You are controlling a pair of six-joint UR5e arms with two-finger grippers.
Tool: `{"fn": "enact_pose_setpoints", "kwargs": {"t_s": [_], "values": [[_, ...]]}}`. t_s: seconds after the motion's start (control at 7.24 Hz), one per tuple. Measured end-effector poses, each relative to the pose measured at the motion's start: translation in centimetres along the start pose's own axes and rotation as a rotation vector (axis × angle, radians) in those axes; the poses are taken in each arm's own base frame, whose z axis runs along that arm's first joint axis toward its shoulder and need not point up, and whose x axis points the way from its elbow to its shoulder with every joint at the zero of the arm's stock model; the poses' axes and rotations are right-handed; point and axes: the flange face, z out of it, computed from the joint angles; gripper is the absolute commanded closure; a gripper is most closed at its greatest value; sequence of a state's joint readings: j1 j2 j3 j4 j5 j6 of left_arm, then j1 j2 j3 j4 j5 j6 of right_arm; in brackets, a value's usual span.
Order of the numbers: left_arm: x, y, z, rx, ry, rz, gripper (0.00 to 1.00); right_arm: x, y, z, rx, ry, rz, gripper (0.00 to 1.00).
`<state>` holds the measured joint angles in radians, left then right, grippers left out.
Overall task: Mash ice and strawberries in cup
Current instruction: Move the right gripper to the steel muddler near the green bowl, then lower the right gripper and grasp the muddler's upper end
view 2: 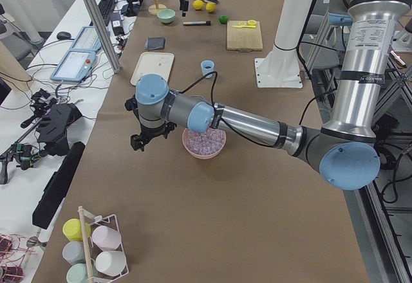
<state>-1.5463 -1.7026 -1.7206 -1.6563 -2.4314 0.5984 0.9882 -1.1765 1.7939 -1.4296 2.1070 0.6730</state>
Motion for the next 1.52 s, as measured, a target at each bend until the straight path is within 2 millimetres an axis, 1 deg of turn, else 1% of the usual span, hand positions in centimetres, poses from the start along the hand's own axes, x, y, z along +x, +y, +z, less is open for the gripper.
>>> {"fn": "enact_pose_setpoints", "kwargs": {"t_s": [0.14,0.41,0.69,0.97,1.52], "values": [[0.1,-0.2,-0.2,0.005,-0.003,0.007,0.03,2.3,0.6,0.5,-0.031,0.038,0.042,0.00],[0.2,-0.5,-0.4,0.020,-0.014,0.028,0.03,6.4,2.3,2.3,-0.083,0.099,0.098,0.00],[0.4,-0.3,-0.4,0.037,-0.028,0.051,0.03,9.8,3.0,5.3,-0.138,0.146,0.139,0.00],[0.6,-0.5,-0.7,0.049,-0.040,0.072,0.03,12.3,3.2,8.2,-0.186,0.189,0.136,0.00],[0.7,-1.5,-1.3,0.074,-0.073,0.118,0.03,15.8,3.7,12.6,-0.250,0.215,0.166,0.00]]}}
